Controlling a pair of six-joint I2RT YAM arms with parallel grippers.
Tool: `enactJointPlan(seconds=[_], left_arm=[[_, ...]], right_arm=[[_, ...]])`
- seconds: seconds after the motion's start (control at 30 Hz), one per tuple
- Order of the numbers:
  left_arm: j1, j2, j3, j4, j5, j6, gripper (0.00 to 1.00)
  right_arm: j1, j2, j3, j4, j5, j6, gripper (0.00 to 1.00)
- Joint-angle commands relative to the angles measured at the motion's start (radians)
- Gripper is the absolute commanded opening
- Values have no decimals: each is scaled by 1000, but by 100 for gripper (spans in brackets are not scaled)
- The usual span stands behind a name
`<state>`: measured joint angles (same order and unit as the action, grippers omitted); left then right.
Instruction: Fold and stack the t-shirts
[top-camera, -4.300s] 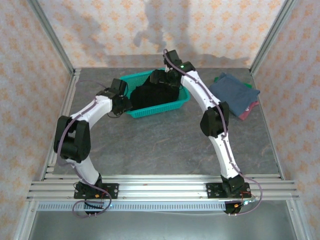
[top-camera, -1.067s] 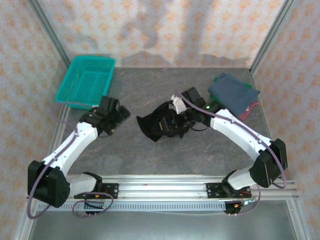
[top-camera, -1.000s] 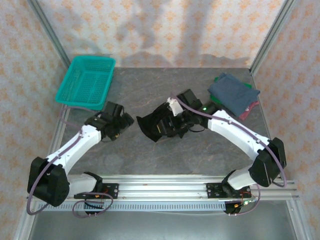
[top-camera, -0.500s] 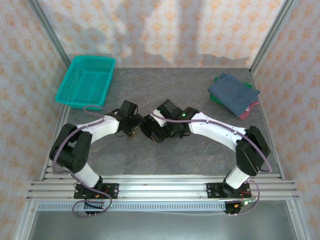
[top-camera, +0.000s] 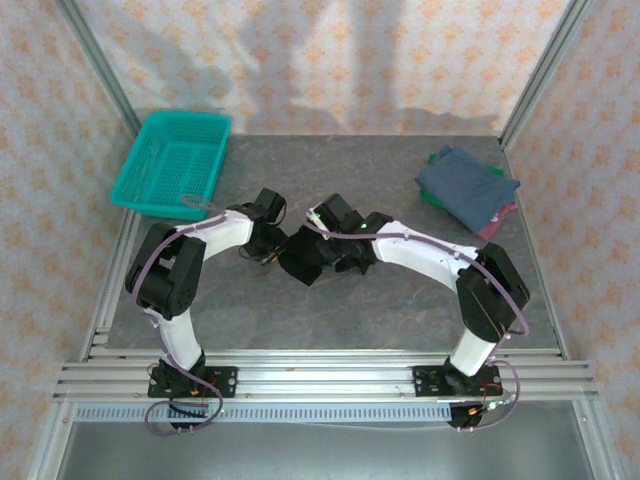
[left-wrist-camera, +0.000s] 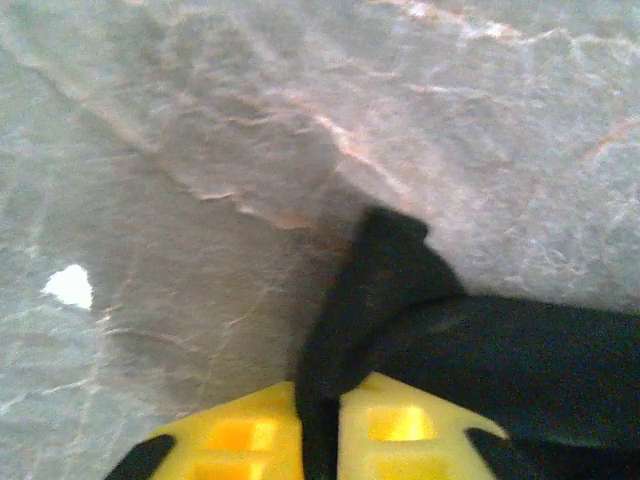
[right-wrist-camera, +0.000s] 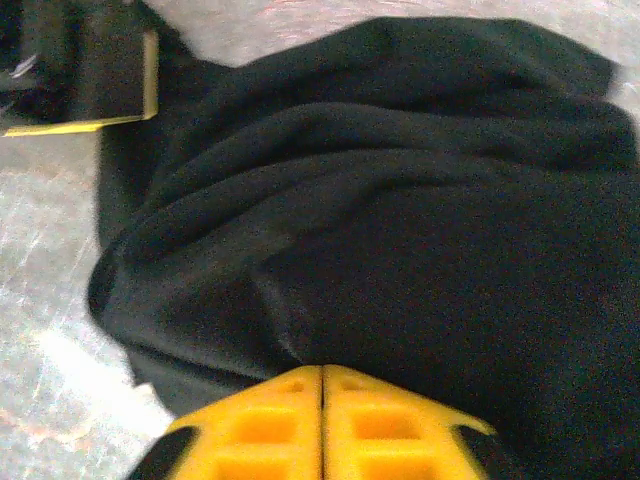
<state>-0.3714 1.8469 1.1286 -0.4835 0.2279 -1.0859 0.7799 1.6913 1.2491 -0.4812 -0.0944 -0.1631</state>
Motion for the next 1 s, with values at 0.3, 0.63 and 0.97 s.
enactJointPlan(seconds=[0.3, 0.63, 0.97], left_arm=[[41, -150, 84, 93, -131, 177, 0], [118, -408, 227, -6, -177, 310, 0], [124, -385, 219, -5, -63, 326, 0]], right_arm=[[-159, -267, 78, 8, -98, 164, 0], [-346, -403, 138, 32, -263, 284, 0], [-172, -172, 220, -247, -354, 76, 75]])
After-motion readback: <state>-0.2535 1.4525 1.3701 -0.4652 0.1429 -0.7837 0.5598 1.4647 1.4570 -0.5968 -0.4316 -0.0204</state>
